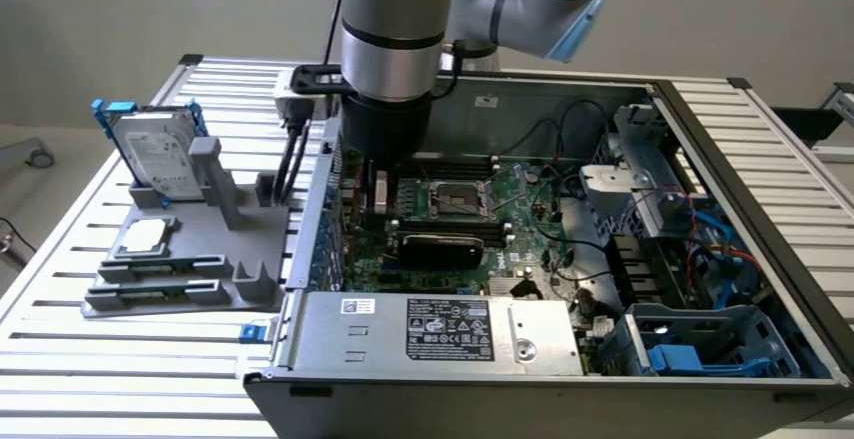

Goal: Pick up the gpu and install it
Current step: 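Press down on the gpu until it lock into place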

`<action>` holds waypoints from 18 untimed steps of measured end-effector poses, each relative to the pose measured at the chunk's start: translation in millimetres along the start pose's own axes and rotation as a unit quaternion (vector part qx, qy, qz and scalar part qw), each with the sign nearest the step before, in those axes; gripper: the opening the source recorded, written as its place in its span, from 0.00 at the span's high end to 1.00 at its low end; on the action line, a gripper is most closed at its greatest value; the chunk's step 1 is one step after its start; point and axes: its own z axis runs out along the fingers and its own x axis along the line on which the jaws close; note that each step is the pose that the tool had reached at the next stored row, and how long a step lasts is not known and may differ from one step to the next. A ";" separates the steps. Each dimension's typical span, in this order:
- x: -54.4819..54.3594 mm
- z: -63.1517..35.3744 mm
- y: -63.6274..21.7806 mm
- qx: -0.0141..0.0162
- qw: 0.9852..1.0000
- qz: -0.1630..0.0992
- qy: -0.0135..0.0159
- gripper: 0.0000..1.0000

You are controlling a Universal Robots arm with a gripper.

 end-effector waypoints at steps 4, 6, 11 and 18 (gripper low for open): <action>-0.1 -2.3 2.4 -0.007 1.000 0.000 0.000 0.89; -0.2 -3.3 3.8 -0.009 1.000 0.000 -0.001 0.89; -0.5 -4.3 10.9 -0.012 1.000 0.000 -0.001 0.89; -0.4 -11.8 14.5 -0.015 1.000 0.000 0.000 0.89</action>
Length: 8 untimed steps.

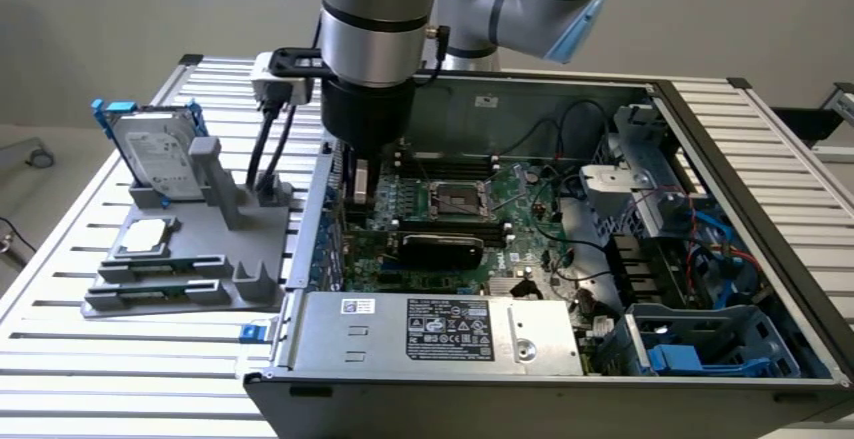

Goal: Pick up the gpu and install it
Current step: 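Press down on the gpu until it lock into place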

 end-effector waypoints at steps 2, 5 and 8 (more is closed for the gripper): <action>0.6 -1.1 0.4 -0.001 1.000 0.000 0.001 0.89; 1.5 -1.8 0.6 -0.001 1.000 0.000 0.003 0.89; 3.2 -1.8 0.9 -0.001 1.000 0.001 0.004 0.89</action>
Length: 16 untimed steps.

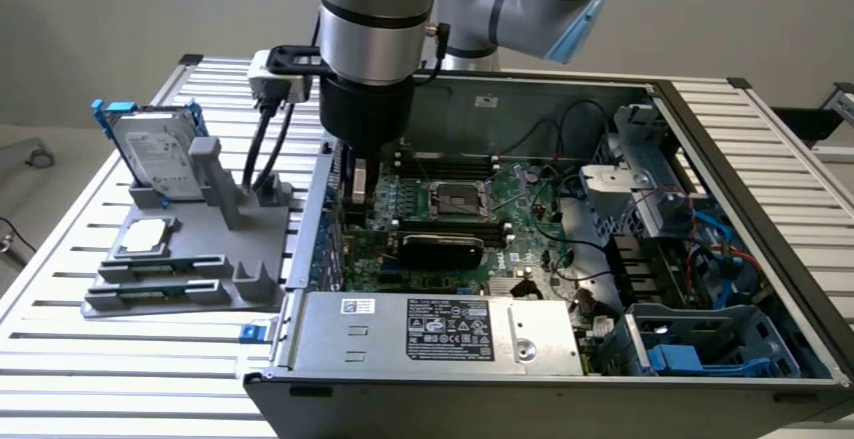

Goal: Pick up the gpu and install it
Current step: 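Press down on the gpu until it lock into place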

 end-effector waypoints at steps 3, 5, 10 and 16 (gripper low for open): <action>0.5 0.0 0.4 -0.001 1.000 0.003 0.000 0.89; 0.8 0.0 0.7 -0.001 1.000 0.005 -0.001 0.89; 1.0 -1.0 1.4 -0.003 1.000 0.013 -0.002 0.89; 1.0 -3.3 2.7 -0.004 1.000 0.016 -0.002 0.89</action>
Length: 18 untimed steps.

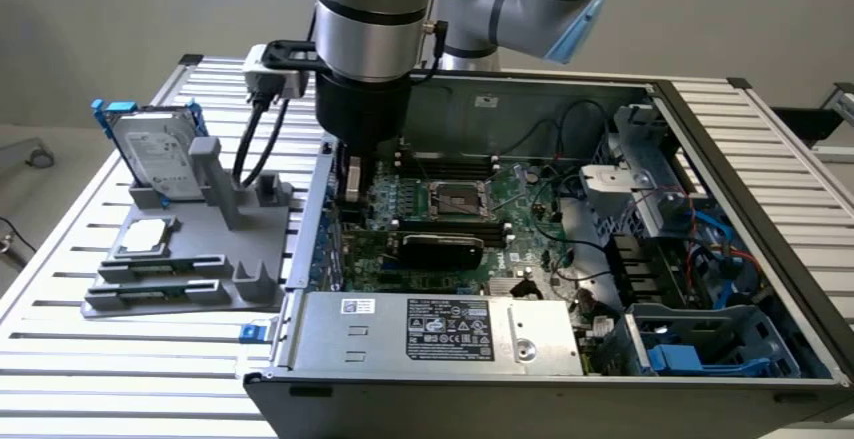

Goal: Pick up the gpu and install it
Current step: 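Press down on the gpu until it lock into place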

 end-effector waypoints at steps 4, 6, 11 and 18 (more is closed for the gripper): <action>0.3 -0.1 0.3 0.000 1.000 0.002 0.000 0.89; 0.3 -0.1 0.3 -0.001 1.000 0.004 0.000 0.89; 0.3 -0.8 0.4 -0.003 1.000 0.009 -0.001 0.89; 0.4 -3.3 0.8 -0.008 1.000 0.014 -0.002 0.89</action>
